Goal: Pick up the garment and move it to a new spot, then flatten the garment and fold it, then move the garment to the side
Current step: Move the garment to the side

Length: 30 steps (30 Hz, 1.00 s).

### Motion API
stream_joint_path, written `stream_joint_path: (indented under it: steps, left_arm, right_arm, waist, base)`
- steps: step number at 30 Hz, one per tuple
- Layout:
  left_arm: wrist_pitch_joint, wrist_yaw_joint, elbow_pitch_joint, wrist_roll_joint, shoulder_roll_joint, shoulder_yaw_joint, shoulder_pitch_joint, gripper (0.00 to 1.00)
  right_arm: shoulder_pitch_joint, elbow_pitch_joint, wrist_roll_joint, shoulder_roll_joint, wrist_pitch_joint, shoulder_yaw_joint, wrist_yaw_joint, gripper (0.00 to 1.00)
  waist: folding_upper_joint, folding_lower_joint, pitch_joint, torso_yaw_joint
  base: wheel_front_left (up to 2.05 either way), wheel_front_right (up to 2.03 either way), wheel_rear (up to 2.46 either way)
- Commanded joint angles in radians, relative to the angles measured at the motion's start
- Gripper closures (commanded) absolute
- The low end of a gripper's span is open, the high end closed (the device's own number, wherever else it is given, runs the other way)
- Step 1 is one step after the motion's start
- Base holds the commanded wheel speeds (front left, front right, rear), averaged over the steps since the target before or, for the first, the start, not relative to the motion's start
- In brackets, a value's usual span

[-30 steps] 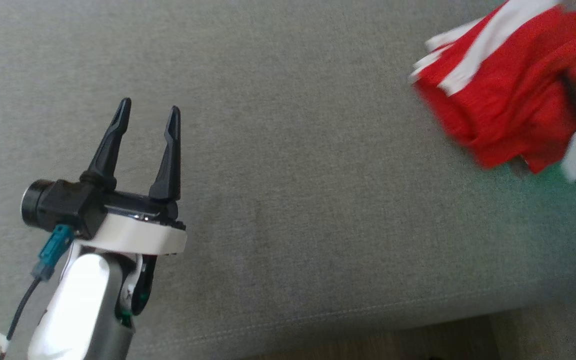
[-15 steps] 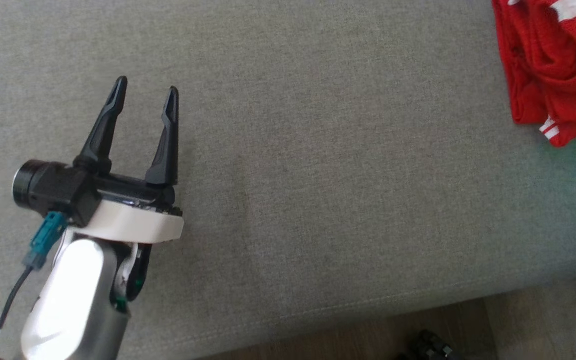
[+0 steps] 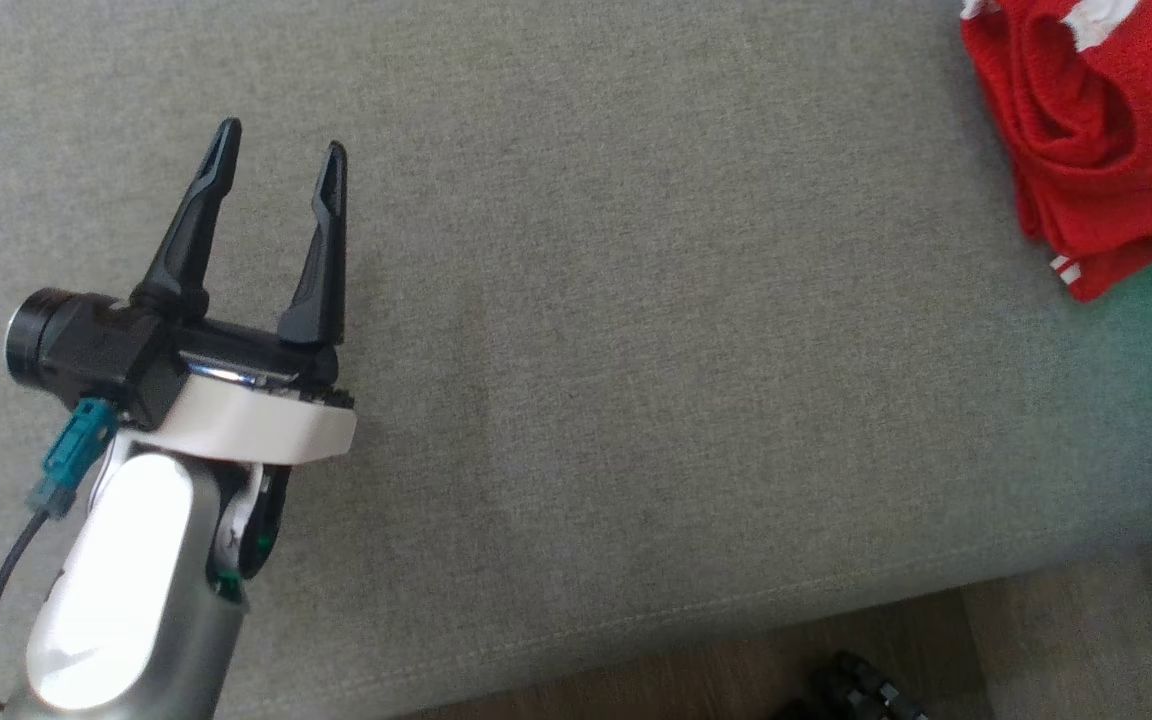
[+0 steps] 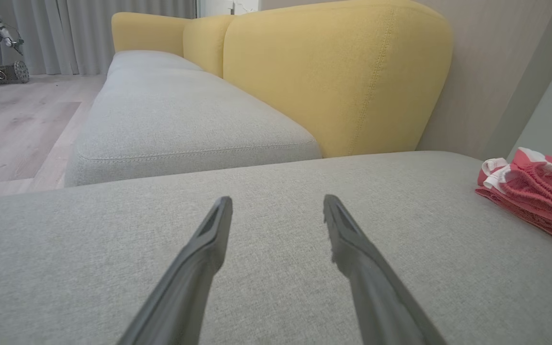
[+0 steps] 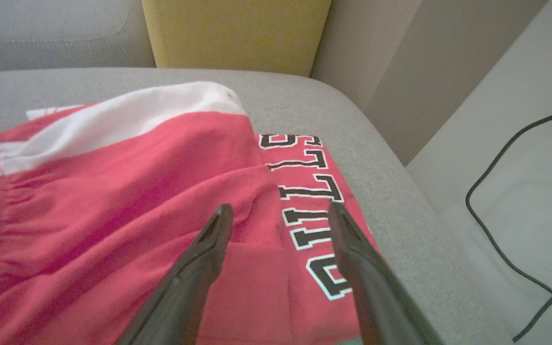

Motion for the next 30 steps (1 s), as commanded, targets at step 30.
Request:
stream_joint_path:
  steps: [30]
  left_arm:
    - [-0.004,0.082,0.003,-0.051,0.034,0.102,0.217,0.00]
  right_arm:
    - [0.330,-0.467,-0.119,0.359,-0.118,0.160,-0.001,0.00]
  waist:
    - [0.0000,-0.0001,-0.311,0.164]
  base:
    - [0.00,0.00,0.00]
